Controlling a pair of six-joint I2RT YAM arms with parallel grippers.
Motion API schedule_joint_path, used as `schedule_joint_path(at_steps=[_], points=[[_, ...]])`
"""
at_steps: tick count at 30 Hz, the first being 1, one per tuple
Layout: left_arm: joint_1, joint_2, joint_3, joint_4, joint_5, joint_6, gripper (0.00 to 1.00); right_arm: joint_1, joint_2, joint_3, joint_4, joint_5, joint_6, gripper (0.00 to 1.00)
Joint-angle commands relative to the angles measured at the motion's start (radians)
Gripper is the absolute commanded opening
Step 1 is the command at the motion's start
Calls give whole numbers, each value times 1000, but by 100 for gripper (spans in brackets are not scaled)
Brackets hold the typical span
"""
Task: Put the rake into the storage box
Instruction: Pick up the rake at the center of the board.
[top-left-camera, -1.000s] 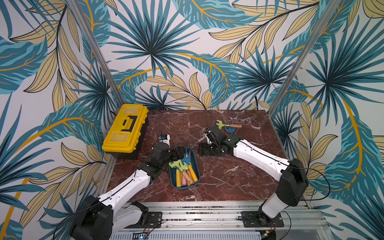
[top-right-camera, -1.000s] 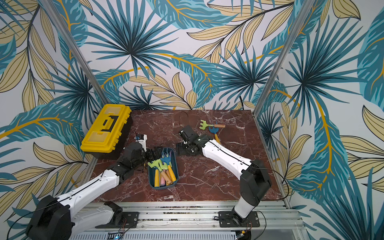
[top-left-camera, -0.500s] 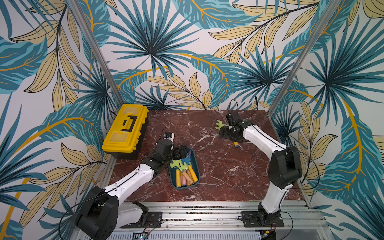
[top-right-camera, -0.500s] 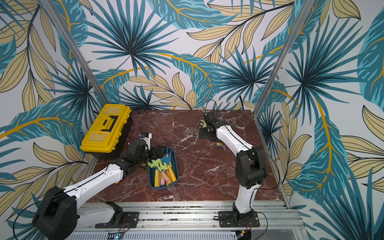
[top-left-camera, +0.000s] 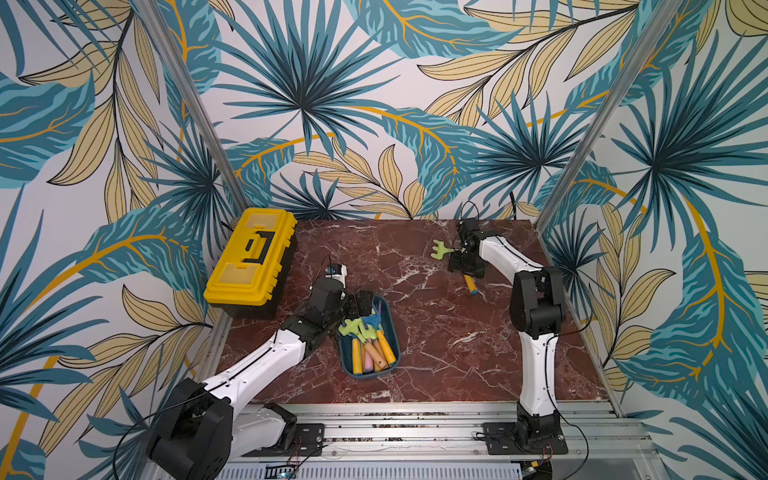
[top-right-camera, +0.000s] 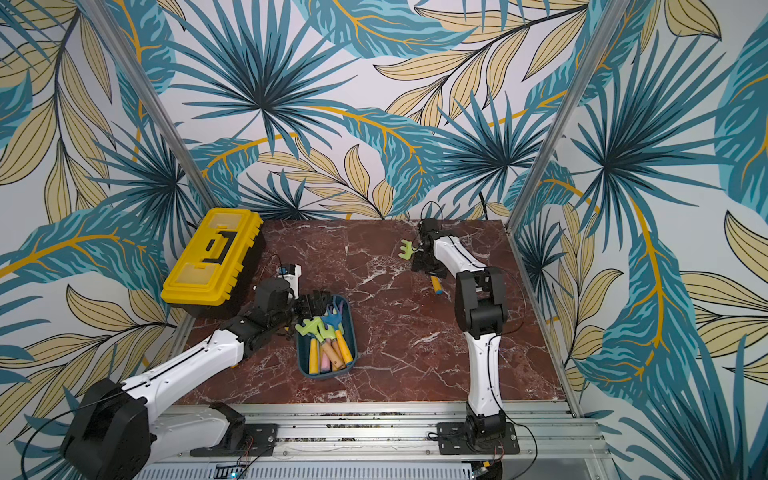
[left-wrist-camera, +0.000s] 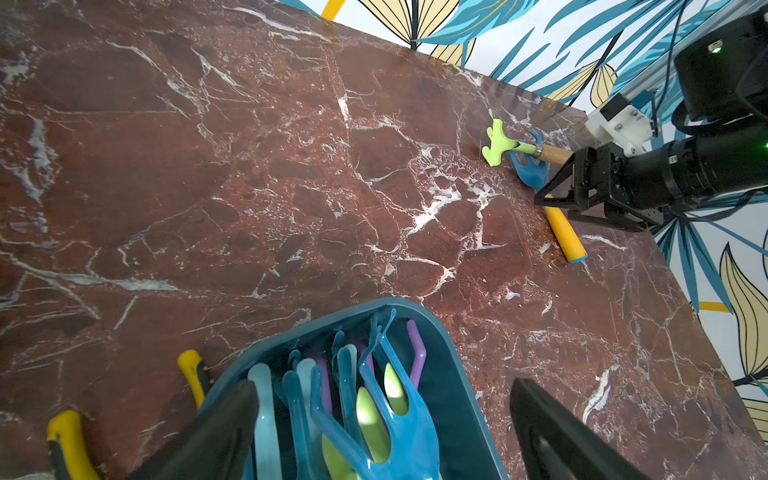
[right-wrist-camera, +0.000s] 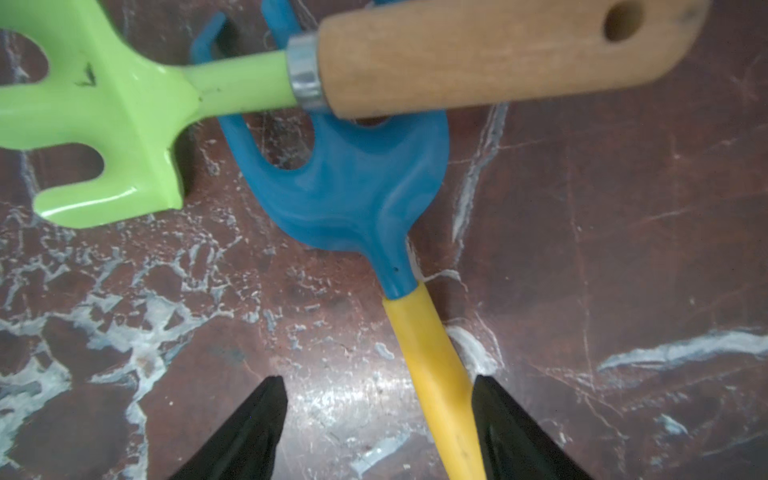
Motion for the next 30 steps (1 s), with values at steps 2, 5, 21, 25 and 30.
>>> schedule_joint_path(at_steps=[2,5,21,25,30], points=[[-4,-29,25,-15,-12,15,100,-2,56,60,-112,32,-45,66],[-5,-41,22,-15,-15,15,100,-1,107,125,-168,29,-69,59],[-4,-102,9,-21,-28,14,100,27,-35,-77,-149,-3,-72,24],[-4,-110,3,-17,-35,11,100,45,-134,-174,-110,-20,-64,19],[-5,-122,-9,-12,-49,10,100,67,-265,-334,-42,-71,-40,19]])
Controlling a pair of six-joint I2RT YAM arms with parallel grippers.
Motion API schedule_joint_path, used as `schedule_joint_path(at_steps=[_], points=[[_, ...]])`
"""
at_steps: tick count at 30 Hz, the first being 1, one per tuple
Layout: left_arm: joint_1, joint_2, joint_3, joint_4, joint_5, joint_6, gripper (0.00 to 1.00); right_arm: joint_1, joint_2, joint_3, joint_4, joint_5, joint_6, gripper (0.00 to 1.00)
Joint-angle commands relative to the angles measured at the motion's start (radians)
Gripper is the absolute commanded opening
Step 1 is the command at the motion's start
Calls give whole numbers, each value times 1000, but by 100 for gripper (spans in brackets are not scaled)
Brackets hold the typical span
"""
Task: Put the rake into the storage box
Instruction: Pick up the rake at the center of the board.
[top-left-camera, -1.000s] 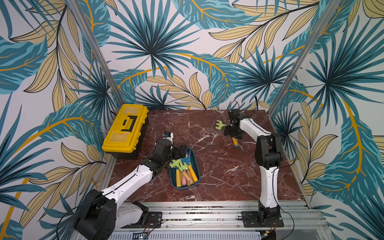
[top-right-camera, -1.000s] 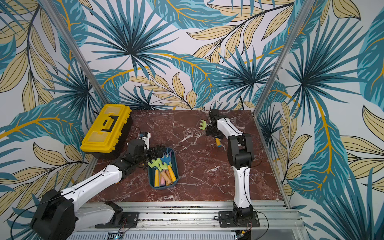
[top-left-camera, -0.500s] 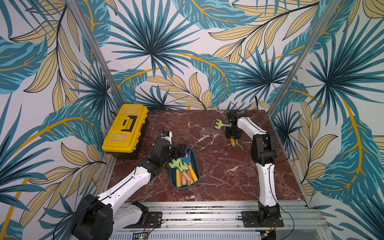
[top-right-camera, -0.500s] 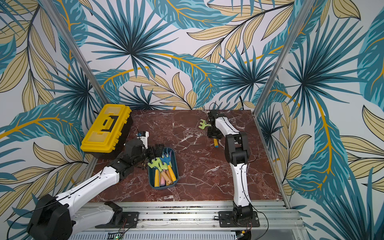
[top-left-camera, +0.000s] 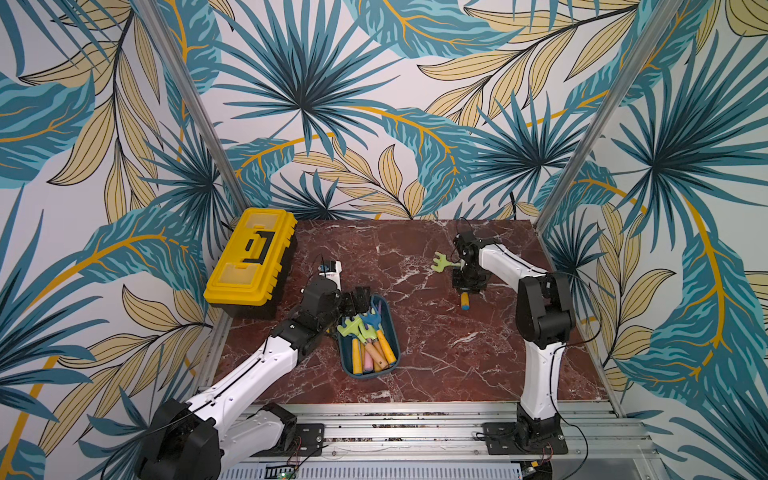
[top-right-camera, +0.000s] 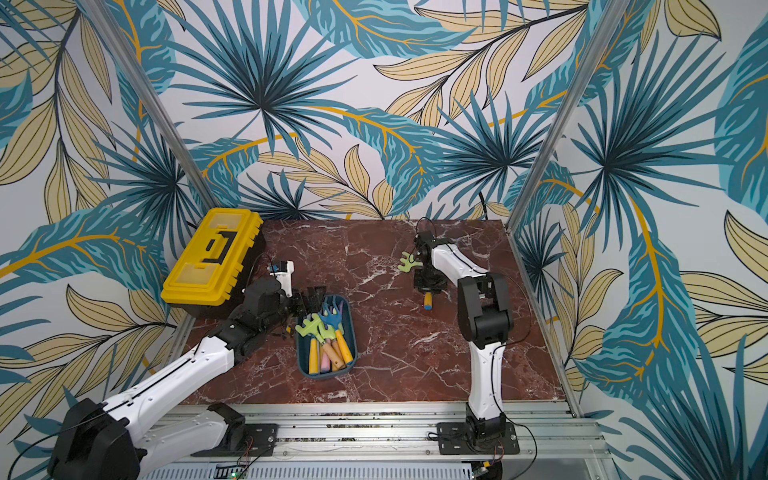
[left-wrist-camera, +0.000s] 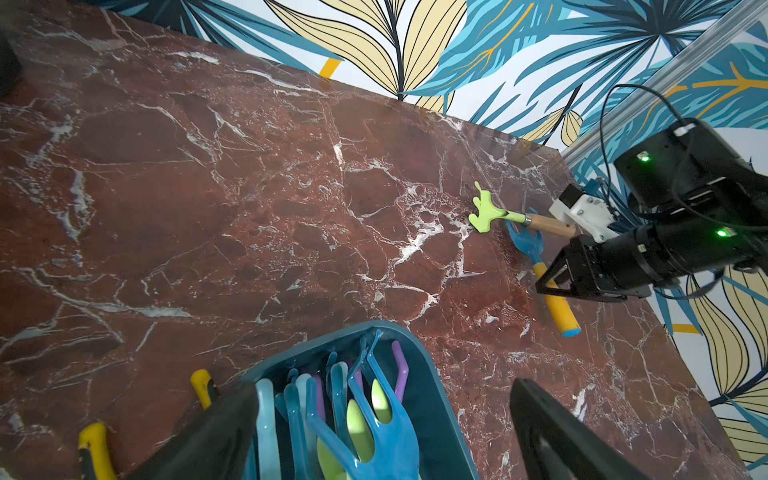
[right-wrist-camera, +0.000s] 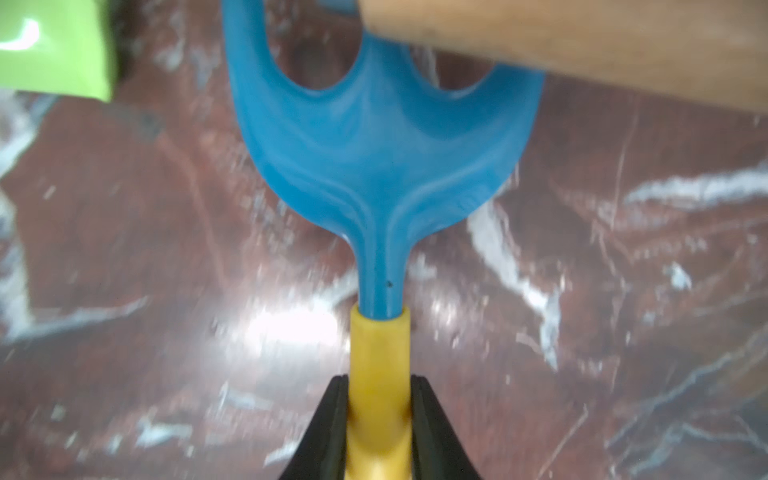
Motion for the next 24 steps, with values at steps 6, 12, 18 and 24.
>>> schedule_joint_path(at_steps=[6,12,18,24], points=[[-3,-45,-19,-4,-24,10,100,57,-238,-265,122,-119,57,19],[-2,-53,-21,-1,-23,7,100,113,-399,-455,201,-235,119,19],[-3,-57,-23,-2,-21,7,100,162,-529,-536,199,-203,164,19],[-3,-65,-26,-3,-59,8,100,233,-628,-595,230,-246,212,18]])
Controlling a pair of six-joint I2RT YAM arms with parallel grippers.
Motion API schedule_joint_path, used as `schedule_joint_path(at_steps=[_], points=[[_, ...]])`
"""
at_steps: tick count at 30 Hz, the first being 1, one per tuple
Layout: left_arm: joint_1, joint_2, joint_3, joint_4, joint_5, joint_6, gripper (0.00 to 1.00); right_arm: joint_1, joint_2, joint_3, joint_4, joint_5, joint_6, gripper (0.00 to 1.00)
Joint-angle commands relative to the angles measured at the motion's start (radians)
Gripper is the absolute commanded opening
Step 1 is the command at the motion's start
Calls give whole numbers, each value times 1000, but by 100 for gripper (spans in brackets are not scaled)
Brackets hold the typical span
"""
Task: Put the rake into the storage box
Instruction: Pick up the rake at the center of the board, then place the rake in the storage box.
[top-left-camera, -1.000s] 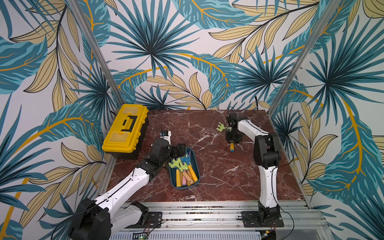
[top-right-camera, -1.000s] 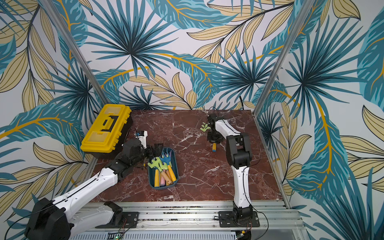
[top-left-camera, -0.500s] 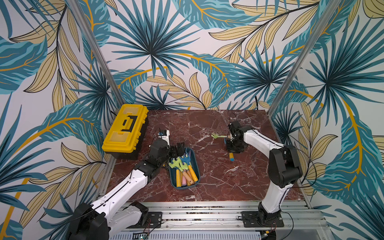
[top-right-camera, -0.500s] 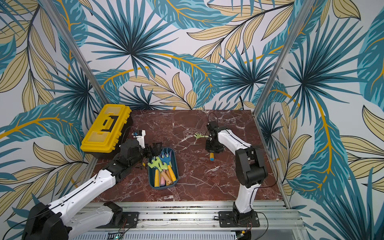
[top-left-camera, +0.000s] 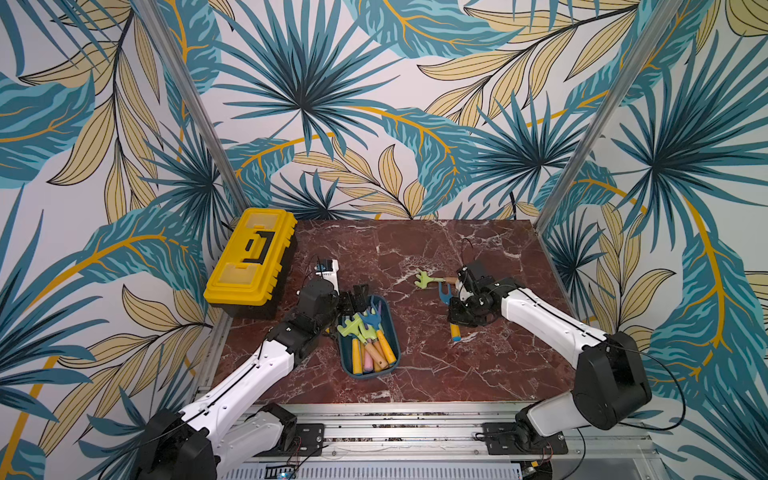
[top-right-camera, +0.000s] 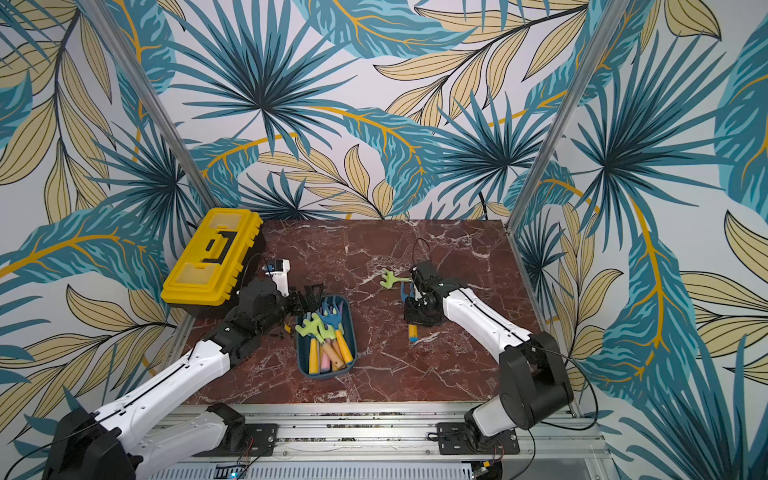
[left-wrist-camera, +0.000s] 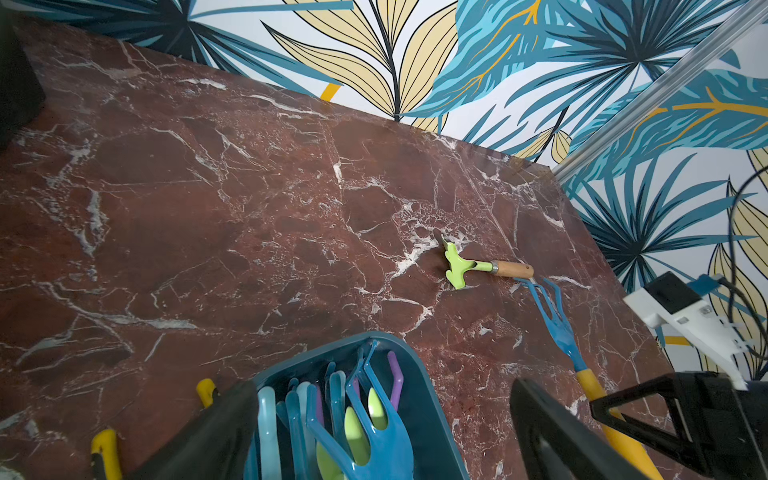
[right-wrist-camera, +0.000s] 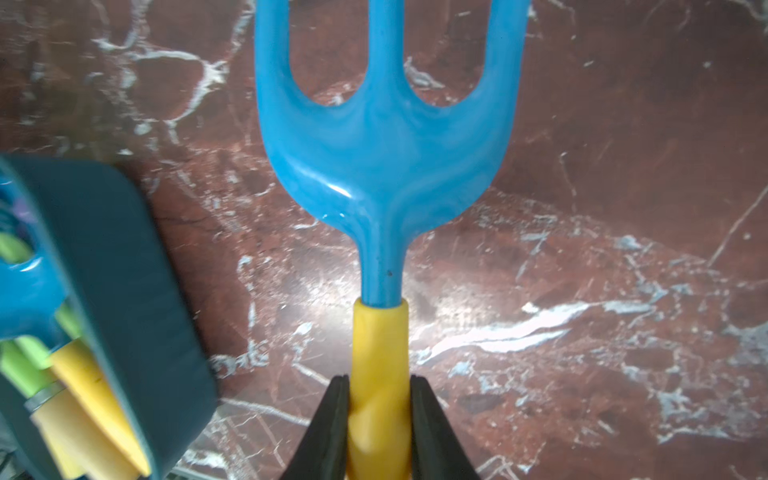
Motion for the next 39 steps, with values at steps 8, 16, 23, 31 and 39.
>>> schedule_joint_path(at_steps=[8,16,23,31,39], points=[[-2,-86,-94,55,-155,5,100,212,-31,32,112,-110,121,19],[13,-146,-106,35,-179,-11,100,430,133,245,112,-62,135,19],[15,-154,-109,36,-166,-23,100,505,276,368,81,10,148,19],[16,-160,-110,34,-164,-25,100,509,352,394,63,50,148,19],[17,-154,-111,40,-157,-27,100,532,376,380,59,51,172,19]])
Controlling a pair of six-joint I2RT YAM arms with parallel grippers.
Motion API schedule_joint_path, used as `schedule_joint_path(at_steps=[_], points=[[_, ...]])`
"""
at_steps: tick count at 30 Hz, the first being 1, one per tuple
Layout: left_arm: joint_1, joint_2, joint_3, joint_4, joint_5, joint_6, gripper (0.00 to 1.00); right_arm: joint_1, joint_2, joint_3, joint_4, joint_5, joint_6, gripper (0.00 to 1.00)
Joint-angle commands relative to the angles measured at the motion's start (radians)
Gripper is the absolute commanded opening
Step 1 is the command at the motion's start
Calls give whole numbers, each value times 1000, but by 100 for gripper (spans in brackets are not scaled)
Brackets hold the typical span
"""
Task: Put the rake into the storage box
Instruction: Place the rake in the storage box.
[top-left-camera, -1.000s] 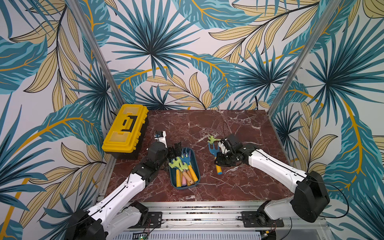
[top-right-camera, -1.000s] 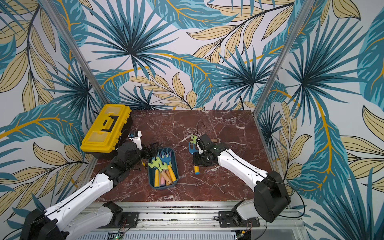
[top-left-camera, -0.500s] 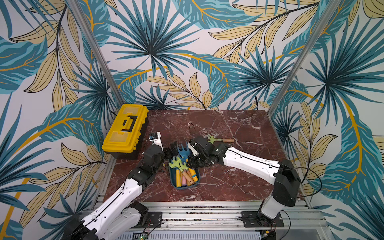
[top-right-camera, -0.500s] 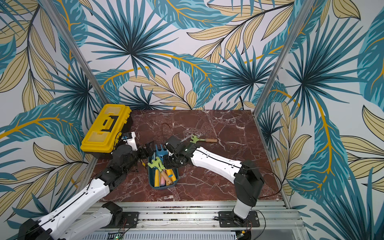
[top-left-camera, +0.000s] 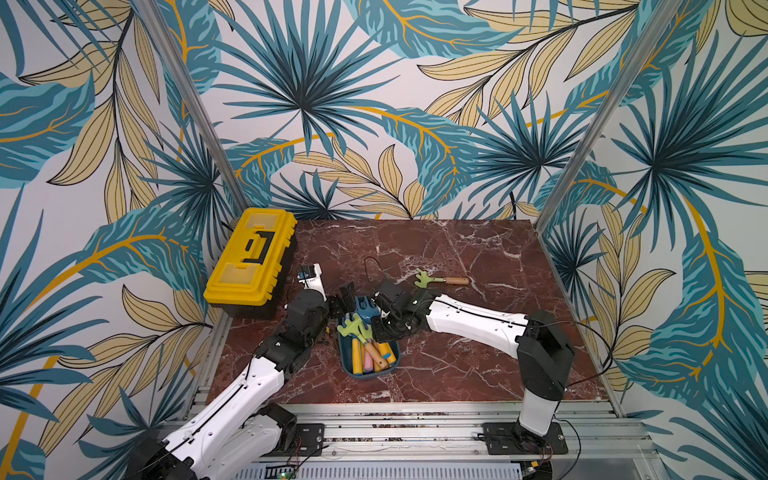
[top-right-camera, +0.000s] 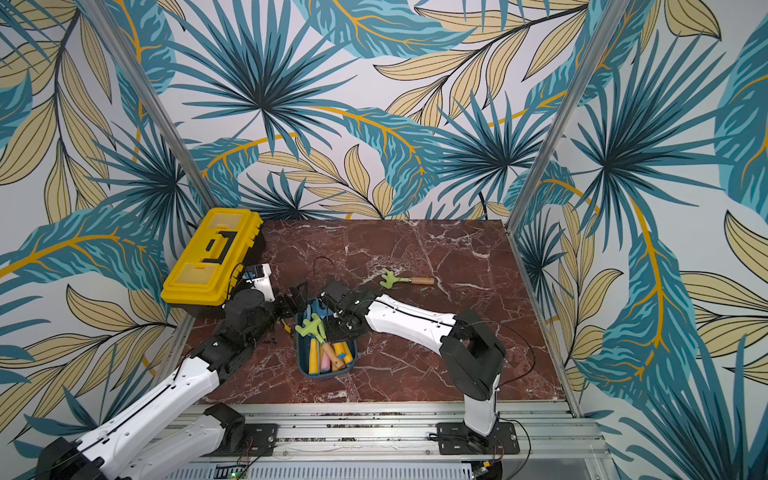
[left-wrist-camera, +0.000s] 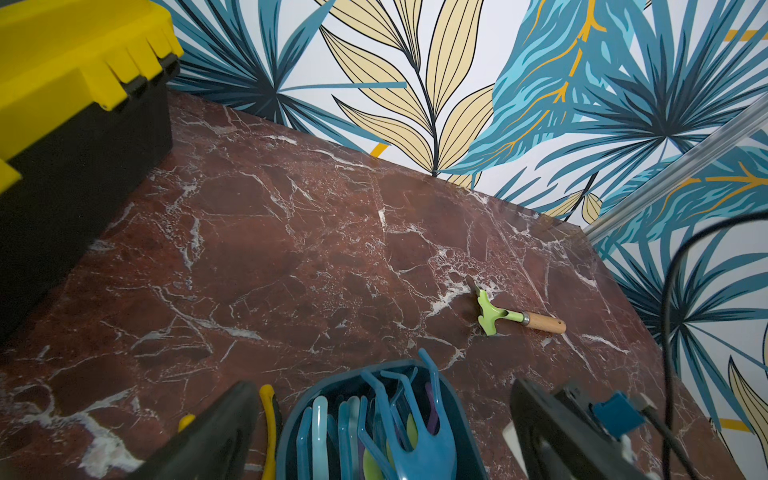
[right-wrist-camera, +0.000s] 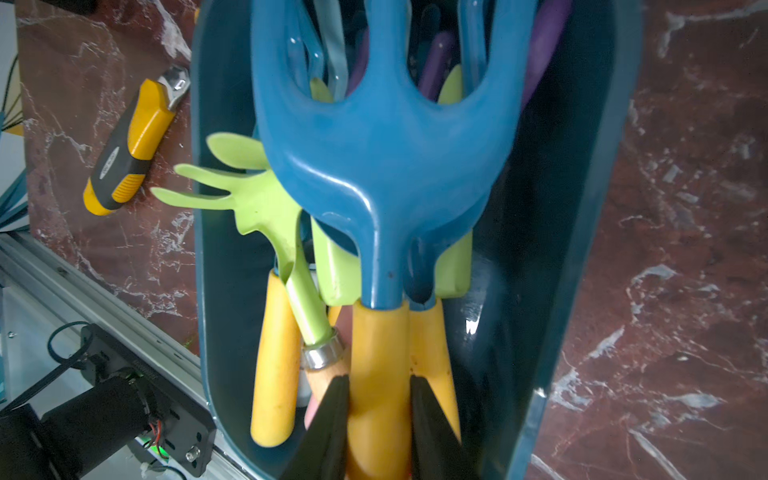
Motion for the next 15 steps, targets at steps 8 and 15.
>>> schedule_joint_path(at_steps=[8,15], points=[[7,-2,-29,22,11,-10,100,34,-32,-41,-17,47,70,23],[6,2,-29,25,18,-8,100,54,-38,-48,-12,51,83,39]])
